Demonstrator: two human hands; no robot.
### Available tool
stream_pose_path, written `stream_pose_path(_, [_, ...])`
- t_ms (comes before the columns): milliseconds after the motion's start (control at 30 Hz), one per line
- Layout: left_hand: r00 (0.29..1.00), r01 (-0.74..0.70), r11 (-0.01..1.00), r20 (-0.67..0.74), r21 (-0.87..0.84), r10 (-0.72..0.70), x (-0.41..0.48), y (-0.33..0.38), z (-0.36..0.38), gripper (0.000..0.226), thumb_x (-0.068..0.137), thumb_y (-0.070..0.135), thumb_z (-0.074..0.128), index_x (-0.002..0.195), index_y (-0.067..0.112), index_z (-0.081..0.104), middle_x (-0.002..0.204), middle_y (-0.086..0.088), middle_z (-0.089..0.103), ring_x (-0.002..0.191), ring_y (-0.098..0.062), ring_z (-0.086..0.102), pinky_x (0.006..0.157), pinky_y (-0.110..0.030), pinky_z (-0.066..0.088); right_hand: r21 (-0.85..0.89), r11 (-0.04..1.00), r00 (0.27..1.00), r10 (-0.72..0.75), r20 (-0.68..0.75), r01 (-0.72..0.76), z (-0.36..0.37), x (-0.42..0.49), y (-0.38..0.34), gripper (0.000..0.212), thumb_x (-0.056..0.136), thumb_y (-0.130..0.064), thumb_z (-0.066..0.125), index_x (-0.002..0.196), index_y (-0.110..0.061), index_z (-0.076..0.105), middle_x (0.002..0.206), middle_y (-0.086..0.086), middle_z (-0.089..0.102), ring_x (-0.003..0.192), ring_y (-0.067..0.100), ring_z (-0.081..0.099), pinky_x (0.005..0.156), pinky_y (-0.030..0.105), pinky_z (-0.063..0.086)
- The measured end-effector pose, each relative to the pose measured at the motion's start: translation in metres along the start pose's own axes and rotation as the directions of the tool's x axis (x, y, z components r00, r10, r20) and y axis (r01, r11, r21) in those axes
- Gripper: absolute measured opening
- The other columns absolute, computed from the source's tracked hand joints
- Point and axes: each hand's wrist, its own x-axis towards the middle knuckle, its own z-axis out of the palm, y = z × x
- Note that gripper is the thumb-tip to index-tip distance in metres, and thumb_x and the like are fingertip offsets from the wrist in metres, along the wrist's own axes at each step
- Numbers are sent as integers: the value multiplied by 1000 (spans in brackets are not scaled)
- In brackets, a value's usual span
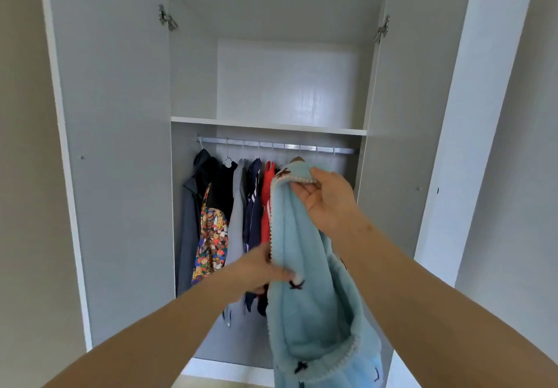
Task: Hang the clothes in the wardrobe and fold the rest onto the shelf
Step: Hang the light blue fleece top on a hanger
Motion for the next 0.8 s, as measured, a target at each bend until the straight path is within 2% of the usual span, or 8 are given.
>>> stream_pose_path(100, [977,202,968,44,147,-210,7,-20,10,16,88,27,60,103,26,54,95,4,63,79,-12,58,76,-30,46,31,997,997,-77,21,76,2,4,-20,10,97,0,41,102,0,50,90,16,62,74,23,64,70,35,55])
stream_pose_path(200, [973,203,952,-66,-230,-223,16,-16,6,19,94,11,45,105,11,61,90,-12,63,72,-24,57,77,-38,50,7,985,984,-175,-18,175,-10,6,-43,13,97,-1,42,89,-4,52,84,13,64,71,20,66,68,32,58])
stream_pose_path(333, [903,-39,808,-367,-588,-224,24,23,-26,34,98,5,30,124,-3,50,86,-19,56,71,-28,55,71,-35,47,-146,967,946,-236,-222,207,-48,6,-53,19,97,-4,41,82,-11,51,80,7,58,69,16,59,85,33,52])
stream_pose_path(400, [893,-89,759,-390,-645,-227,21,45,-37,28,99,9,31,110,0,56,111,-30,57,92,-35,61,84,-37,48,-197,969,915,-209,-345,147,-73,3,-49,15,96,-6,43,85,-12,51,78,6,56,66,15,56,62,21,56])
stream_pose_path(467, [910,-124,738,-373,-664,-183,15,66,-41,25,99,11,33,83,6,52,112,-35,54,81,-28,65,76,-37,54,-242,967,883,-186,-431,85,-95,2,-44,6,96,-9,46,94,-13,51,78,6,55,65,14,54,41,16,50])
stream_pose_path(533, [945,-136,698,-303,-703,-120,14,81,-40,25,99,16,36,101,2,56,101,-25,59,75,-26,64,64,-36,54,-291,955,859,-191,-475,51,-111,2,-41,7,96,-12,46,101,-12,50,79,6,54,65,14,52,38,15,47])
stream_pose_path(633, [964,-125,705,-253,-698,-79,15,94,-35,38,98,24,42,135,15,45,120,-19,59,95,-33,60,70,-43,51,-379,926,869,-187,-458,-1,-122,3,-37,14,95,-11,42,105,-13,51,77,3,52,65,12,50,47,21,45])
stream_pose_path(800, [979,-150,786,-203,-600,32,19,103,-24,20,97,23,45,93,11,60,75,-12,64,59,-22,62,53,-30,54,-627,779,943,-203,-264,-8,-110,6,-29,46,87,-2,50,126,-24,44,103,0,50,83,16,48,64,25,38])
